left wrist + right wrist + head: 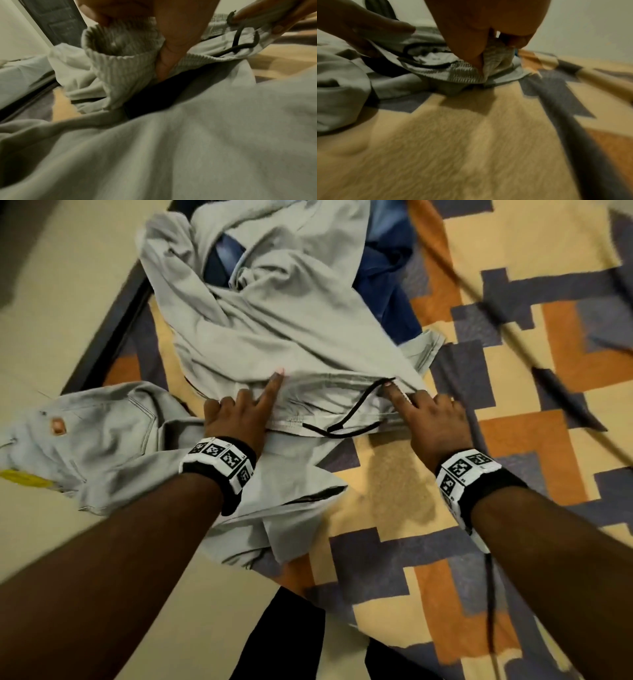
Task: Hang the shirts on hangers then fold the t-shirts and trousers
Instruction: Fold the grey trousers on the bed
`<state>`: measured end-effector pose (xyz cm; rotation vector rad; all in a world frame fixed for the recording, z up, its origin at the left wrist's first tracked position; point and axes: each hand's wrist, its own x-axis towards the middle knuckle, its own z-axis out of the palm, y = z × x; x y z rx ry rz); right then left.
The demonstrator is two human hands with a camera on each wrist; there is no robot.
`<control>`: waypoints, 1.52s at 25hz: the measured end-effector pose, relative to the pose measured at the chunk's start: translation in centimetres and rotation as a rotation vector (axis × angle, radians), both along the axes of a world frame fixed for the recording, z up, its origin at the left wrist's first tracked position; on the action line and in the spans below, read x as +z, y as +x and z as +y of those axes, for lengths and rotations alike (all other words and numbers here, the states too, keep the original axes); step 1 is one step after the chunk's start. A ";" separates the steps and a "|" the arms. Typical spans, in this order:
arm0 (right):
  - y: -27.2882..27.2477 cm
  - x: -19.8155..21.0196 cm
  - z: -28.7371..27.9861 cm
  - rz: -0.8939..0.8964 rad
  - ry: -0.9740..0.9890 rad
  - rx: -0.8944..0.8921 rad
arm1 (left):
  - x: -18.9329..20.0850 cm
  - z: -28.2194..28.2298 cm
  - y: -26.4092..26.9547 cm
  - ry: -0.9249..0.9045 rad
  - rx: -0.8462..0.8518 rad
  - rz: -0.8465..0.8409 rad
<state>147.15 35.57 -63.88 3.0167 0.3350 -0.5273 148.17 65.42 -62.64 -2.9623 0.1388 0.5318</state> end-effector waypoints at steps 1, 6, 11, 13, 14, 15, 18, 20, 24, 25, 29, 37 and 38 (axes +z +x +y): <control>0.4 2.5 -0.8 0.019 -0.006 0.024 | 2.0 -0.4 0.3 0.009 0.049 0.030; -2.2 20.7 -7.1 -0.040 -0.040 0.045 | 16.1 -4.5 -2.6 -0.128 -0.019 -0.132; -8.4 38.6 -16.4 -0.256 -0.151 0.365 | 27.0 -10.1 -8.5 -0.136 -0.724 -0.396; -10.4 45.0 -19.6 -0.268 -0.262 0.496 | 32.4 -12.6 -9.2 -0.122 -0.799 -0.433; -11.4 48.0 -20.4 -0.246 -0.306 0.530 | 34.9 -13.9 -9.6 -0.122 -0.788 -0.409; -12.1 50.2 -20.7 -0.206 -0.353 0.530 | 36.5 -14.9 -10.0 -0.139 -0.730 -0.334; -15.3 55.7 -21.4 -0.123 -0.461 0.432 | 41.4 -18.1 -11.4 -0.231 -0.410 -0.046; -17.0 58.4 -21.6 -0.151 -0.460 0.335 | 44.0 -18.5 -11.5 -0.269 -0.386 -0.113; -17.5 63.6 -23.0 -0.199 -0.408 0.157 | 50.3 -17.5 -8.7 -0.481 -0.411 -0.377; -17.2 65.3 -23.4 -0.179 -0.344 0.105 | 52.4 -17.3 -7.6 -0.565 -0.411 -0.395; -16.1 72.8 -23.3 -0.047 0.006 -0.089 | 60.9 -16.6 -2.4 -0.786 -0.496 -0.444; -17.4 80.2 -25.5 0.062 0.278 -0.240 | 73.7 -15.4 3.6 -0.768 -0.626 -0.444; -17.5 80.3 -25.8 0.092 0.363 -0.248 | 74.0 -15.9 3.9 -0.734 -0.598 -0.429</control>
